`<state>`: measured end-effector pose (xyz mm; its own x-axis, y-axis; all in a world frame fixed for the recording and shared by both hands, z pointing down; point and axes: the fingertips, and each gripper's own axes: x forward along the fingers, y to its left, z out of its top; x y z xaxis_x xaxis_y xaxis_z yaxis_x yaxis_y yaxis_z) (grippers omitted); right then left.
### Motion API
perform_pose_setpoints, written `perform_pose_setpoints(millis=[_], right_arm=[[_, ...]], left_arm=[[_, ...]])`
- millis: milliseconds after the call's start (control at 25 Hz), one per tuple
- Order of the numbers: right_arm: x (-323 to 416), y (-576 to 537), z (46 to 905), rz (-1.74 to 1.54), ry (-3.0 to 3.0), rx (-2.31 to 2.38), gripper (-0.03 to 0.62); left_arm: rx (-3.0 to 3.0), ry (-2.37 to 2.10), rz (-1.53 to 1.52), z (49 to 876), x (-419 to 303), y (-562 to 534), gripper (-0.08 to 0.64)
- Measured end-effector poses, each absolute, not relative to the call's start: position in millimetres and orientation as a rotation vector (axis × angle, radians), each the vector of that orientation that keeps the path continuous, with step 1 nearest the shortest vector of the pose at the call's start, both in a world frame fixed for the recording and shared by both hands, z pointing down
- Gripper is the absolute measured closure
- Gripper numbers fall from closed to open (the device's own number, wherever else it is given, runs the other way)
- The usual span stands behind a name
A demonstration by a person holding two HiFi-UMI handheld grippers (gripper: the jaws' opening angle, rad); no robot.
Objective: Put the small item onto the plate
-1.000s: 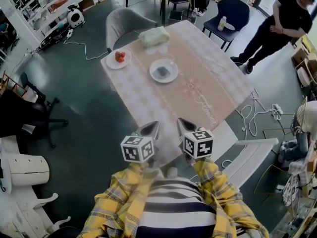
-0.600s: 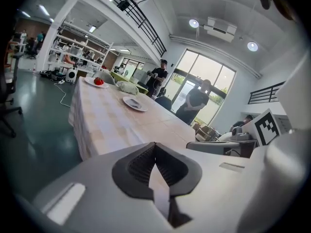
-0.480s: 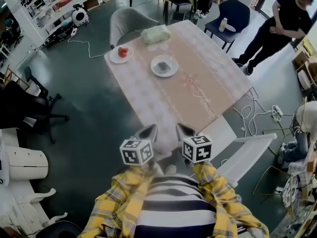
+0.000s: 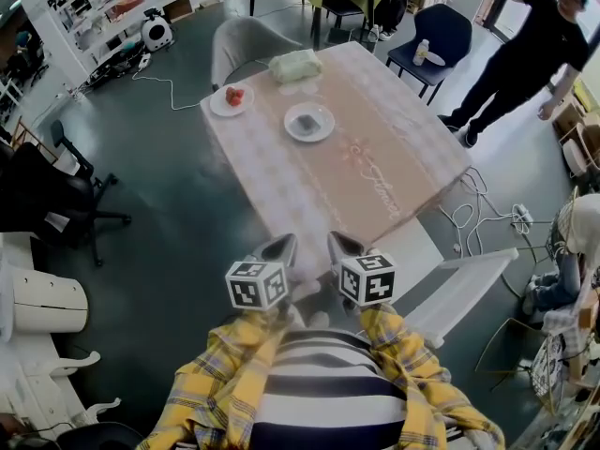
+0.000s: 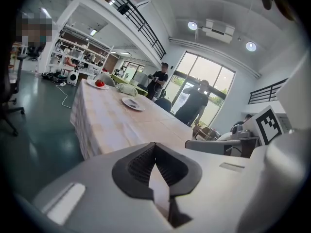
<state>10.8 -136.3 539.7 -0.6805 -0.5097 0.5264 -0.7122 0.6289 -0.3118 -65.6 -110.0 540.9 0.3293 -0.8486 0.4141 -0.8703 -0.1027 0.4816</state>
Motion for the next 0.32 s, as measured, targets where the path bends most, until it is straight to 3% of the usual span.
perform_pose_setpoints(millis=[320], right_arm=[[21,-127,543,0.746,-2.447,0.996,0.597]], left_arm=[[1.941,-1.5,0.073,547,-54,-98,0.56]])
